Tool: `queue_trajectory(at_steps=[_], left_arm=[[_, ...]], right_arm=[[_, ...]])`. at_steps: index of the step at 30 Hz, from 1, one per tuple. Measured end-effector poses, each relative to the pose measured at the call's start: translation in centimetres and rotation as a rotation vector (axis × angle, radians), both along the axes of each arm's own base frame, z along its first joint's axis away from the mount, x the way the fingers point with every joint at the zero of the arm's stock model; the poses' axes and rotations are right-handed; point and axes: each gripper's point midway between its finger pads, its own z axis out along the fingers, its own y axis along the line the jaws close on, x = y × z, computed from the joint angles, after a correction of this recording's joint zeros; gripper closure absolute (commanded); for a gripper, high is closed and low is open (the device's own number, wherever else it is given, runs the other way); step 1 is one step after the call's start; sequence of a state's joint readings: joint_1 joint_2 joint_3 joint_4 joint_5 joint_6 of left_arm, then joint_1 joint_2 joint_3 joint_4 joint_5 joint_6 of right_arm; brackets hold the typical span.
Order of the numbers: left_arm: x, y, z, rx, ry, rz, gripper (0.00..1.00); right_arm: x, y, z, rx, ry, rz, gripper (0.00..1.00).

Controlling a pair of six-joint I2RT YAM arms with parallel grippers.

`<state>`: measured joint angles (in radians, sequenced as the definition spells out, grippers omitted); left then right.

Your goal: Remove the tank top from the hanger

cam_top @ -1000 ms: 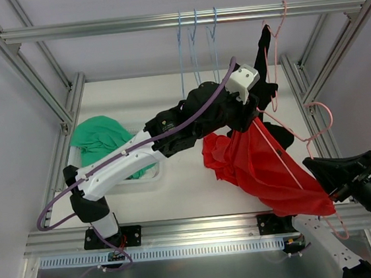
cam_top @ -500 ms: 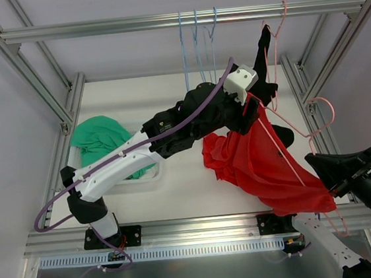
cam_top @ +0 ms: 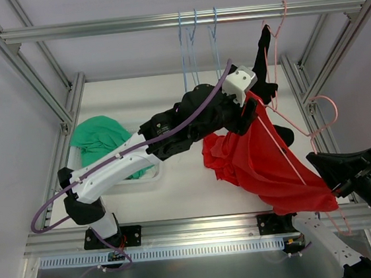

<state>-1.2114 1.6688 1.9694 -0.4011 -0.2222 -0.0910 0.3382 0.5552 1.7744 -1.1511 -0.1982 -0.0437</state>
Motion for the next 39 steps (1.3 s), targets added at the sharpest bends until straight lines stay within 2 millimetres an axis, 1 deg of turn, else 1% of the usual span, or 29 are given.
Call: queue_trajectory(at_steps=[1,3,5,7,9,11,12,14,18,20,22,25,28,30,32,34,35,37,39], left_arm=[[0.1,0.0,0.1,-0.001,-0.003,0.003,0.51],[0.4,0.0,0.2,-0.001,-0.009,0.017,0.55],[0.6,-0.1,0.1,0.003,-0.012,0.028,0.63],[0.8,-0.1,-0.2,0.011,-0.015,0.038,0.64],[1.1,-0.2,-0.5,0.019,-0.015,0.050,0.66],[1.4,-0.1,-0.7,0.025,-0.017,0.066,0.73],[1.5,-0.1,-0.7,0.026,-0.019,0.073,0.81],[1.6,0.0,-0.6,0.027,-0.024,0.082,1.00],[2.4,0.6,-0.4,0.026,-0.033,0.136,1.00],[2.9,1.3,-0.3,0.023,-0.035,0.182,1.00],[3.4,2.4,-0.3,0.025,-0.038,0.238,1.00],[3.7,4.5,0.4,0.009,-0.045,0.314,1.00],[3.4,6.3,2.0,-0.027,-0.054,0.335,1.00],[2.6,7.1,2.8,-0.051,-0.053,0.309,1.00],[1.4,7.5,3.3,-0.074,-0.045,0.246,1.00],[-0.2,7.5,3.1,-0.090,-0.030,0.159,1.00],[-1.1,7.5,2.9,-0.095,-0.020,0.107,1.00],[-2.6,7.4,2.1,-0.103,0.000,0.025,1.00],[-4.5,7.5,0.7,-0.105,0.031,-0.068,1.00]], right_arm=[[-0.2,0.0,0.2,0.003,-0.005,0.006,1.00],[-0.5,0.1,0.5,0.008,-0.015,0.017,1.00],[-0.7,0.2,0.7,0.012,-0.023,0.025,1.00],[-0.9,0.2,0.8,0.014,-0.026,0.029,1.00],[-1.0,0.3,0.9,0.017,-0.026,0.035,1.00],[-1.1,0.5,0.9,0.019,-0.025,0.045,1.00],[-1.1,0.5,0.9,0.020,-0.024,0.051,1.00],[-1.2,0.6,0.9,0.020,-0.024,0.056,1.00],[-0.8,0.8,0.2,0.011,-0.006,0.062,1.00],[-0.8,0.8,-1.0,-0.002,0.017,0.073,1.00],[-1.2,0.8,-2.1,-0.016,0.036,0.088,1.00],[-3.1,0.7,-4.1,-0.031,0.049,0.144,1.00],[-6.0,0.2,-4.6,-0.015,0.001,0.205,1.00],[-8.1,-0.4,-4.1,0.006,-0.062,0.242,1.00],[-9.8,-1.2,-3.3,0.032,-0.128,0.270,1.00],[-10.5,-1.6,-2.6,0.052,-0.178,0.285,1.00],[-10.6,-1.7,-2.2,0.062,-0.206,0.293,1.00],[-10.1,-1.4,-1.7,0.077,-0.246,0.300,1.00],[-8.5,-0.5,-1.1,0.091,-0.276,0.301,1.00]])
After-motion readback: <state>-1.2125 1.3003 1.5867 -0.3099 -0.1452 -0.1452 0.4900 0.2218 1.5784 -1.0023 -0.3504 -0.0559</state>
